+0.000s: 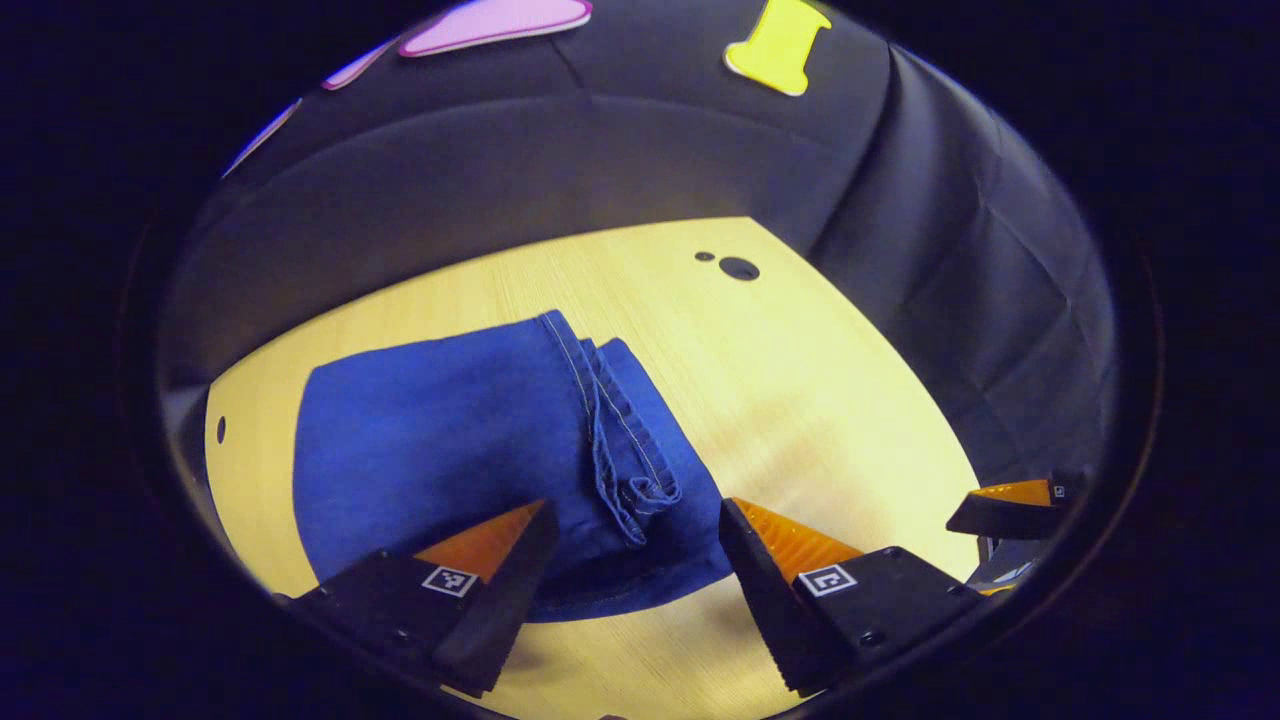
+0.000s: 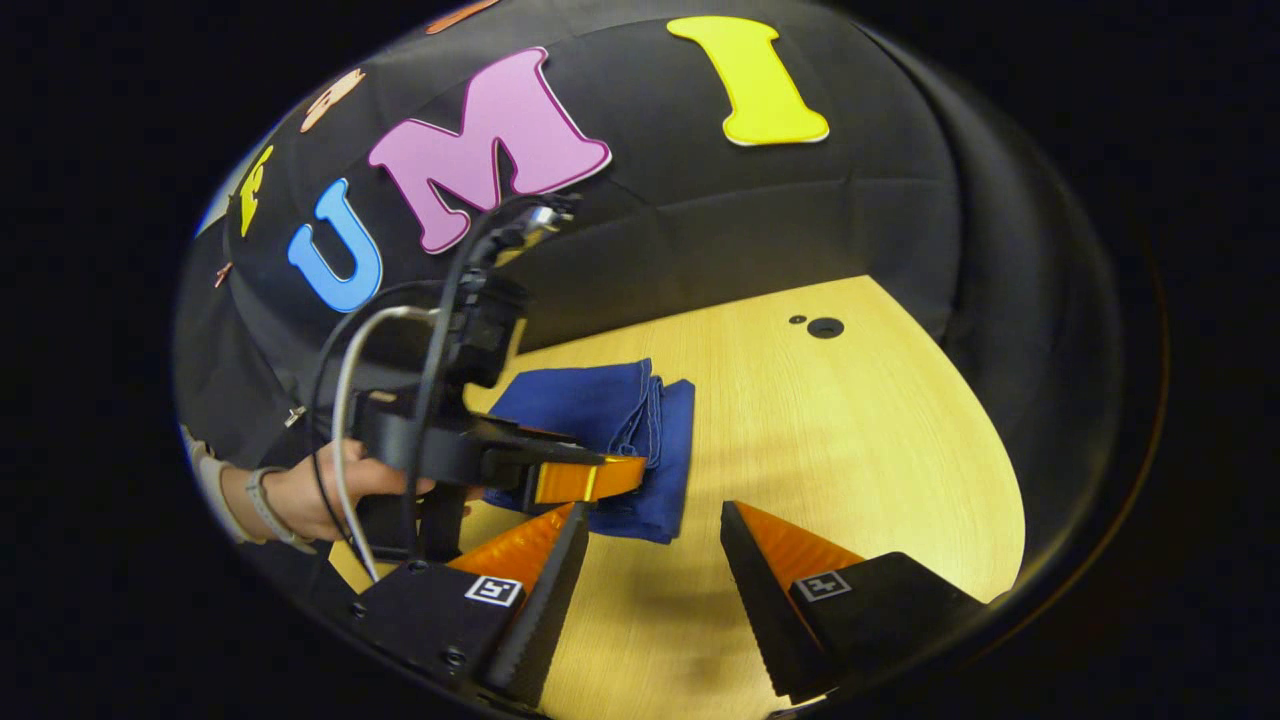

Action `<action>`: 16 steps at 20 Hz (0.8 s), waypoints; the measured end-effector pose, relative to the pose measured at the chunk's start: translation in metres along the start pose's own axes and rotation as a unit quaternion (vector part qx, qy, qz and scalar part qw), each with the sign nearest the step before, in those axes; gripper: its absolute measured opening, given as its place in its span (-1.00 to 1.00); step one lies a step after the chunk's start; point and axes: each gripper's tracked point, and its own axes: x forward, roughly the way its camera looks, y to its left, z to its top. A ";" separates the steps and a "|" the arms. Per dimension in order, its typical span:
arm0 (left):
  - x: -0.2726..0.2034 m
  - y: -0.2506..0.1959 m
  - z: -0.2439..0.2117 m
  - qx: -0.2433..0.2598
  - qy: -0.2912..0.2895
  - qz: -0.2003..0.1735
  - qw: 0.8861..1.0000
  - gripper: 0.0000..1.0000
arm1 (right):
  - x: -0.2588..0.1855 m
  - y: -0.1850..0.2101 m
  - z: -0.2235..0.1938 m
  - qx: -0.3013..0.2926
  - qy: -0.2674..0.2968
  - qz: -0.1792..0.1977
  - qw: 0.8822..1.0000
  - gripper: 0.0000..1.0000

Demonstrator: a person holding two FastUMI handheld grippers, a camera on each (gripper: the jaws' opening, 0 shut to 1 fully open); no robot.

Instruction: Grasp the waist and the cuffs of the jeans and fold them to make the two legs overlap; first hold the waist and fold one-third of the jeans toward the cuffs, then hold the cuffs and fold the remaining one-third in the same direction to finish folding.

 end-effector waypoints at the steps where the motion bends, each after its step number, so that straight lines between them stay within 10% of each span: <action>1: -0.025 0.007 0.005 0.001 -0.031 0.009 0.999 1.00 | -0.007 -0.006 0.009 -0.031 -0.018 -0.030 0.999 0.66; 16: -0.428 0.028 -0.065 -0.010 -0.366 0.163 0.916 0.96 | -0.243 0.173 0.107 -0.232 -0.272 -0.056 0.932 0.92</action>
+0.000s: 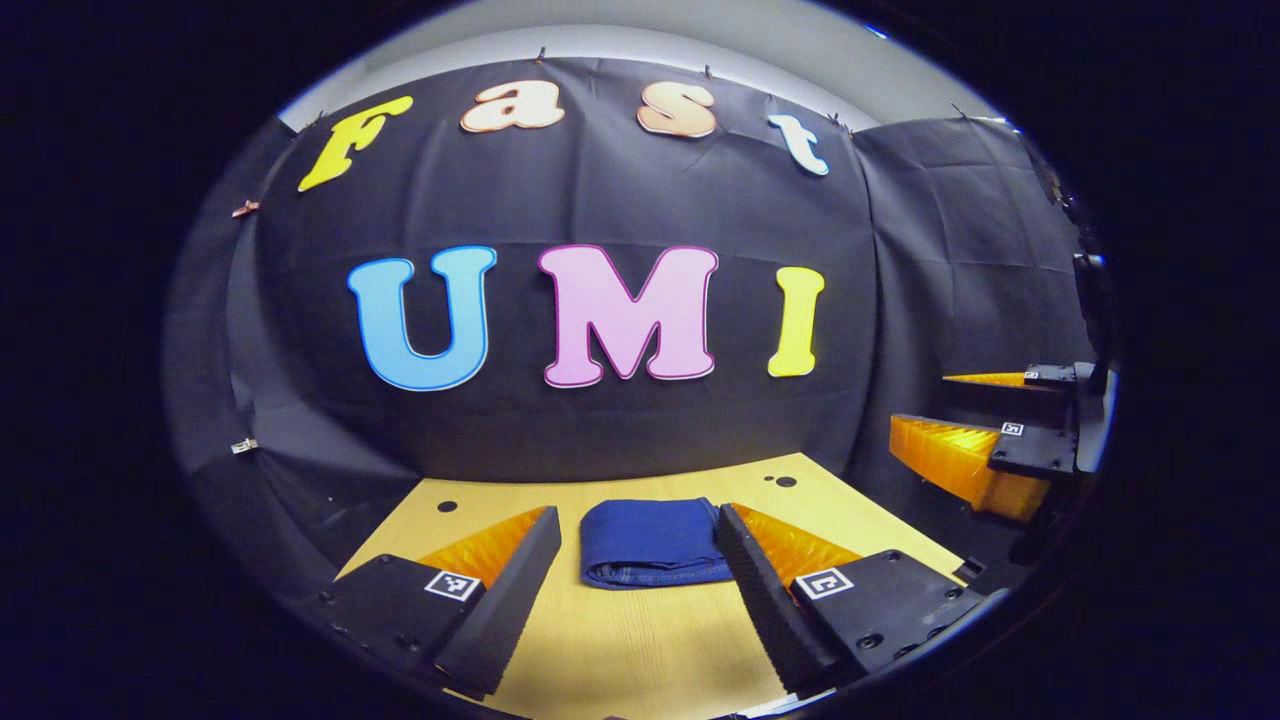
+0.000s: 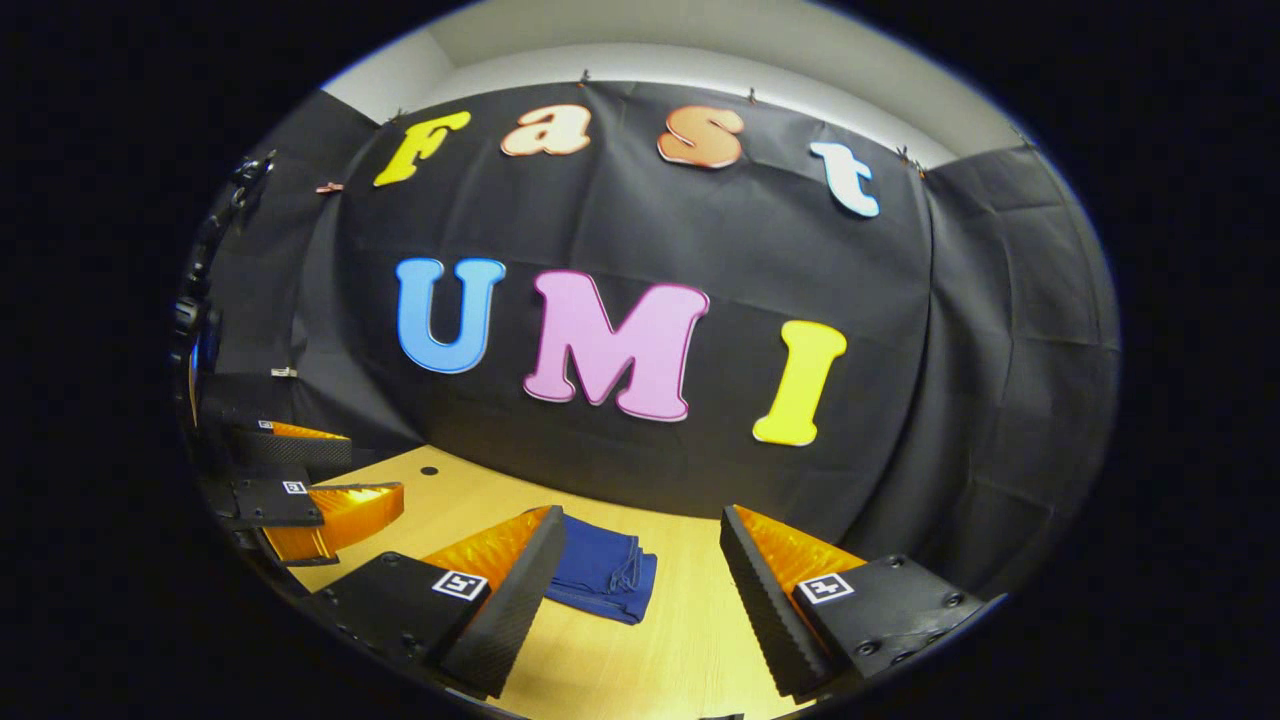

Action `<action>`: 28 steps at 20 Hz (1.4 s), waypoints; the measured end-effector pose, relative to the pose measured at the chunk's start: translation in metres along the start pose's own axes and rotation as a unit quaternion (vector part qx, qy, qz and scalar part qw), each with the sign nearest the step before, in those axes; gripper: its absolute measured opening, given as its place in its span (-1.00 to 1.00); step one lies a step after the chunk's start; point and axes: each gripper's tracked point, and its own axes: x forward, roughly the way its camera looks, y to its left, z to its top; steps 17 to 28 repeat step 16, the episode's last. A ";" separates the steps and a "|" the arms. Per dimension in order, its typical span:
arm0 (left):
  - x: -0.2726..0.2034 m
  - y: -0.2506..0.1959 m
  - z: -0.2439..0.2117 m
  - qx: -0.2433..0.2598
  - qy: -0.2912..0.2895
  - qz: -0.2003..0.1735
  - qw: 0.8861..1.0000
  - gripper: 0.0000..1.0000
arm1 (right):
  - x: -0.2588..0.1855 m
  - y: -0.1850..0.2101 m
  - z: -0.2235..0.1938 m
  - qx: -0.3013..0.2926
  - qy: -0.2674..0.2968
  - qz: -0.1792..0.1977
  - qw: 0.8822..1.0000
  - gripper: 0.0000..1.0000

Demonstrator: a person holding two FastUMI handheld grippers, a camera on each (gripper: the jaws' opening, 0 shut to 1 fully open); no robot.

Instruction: Grasp the waist and the cuffs of the jeans and fold them to make the two legs overlap; first hold the waist and fold one-third of the jeans toward the cuffs, then hold the cuffs and fold the remaining one-third in the same direction to finish folding.

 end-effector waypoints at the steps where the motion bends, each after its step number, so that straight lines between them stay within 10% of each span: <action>1: -0.014 0.004 0.010 0.008 -0.012 0.007 1.000 0.97 | -0.013 0.004 0.010 -0.003 -0.010 0.004 1.000 0.92; 28: -0.067 0.002 0.070 -0.038 -0.080 0.021 0.996 0.96 | -0.055 0.006 0.061 -0.010 -0.076 0.006 0.997 0.92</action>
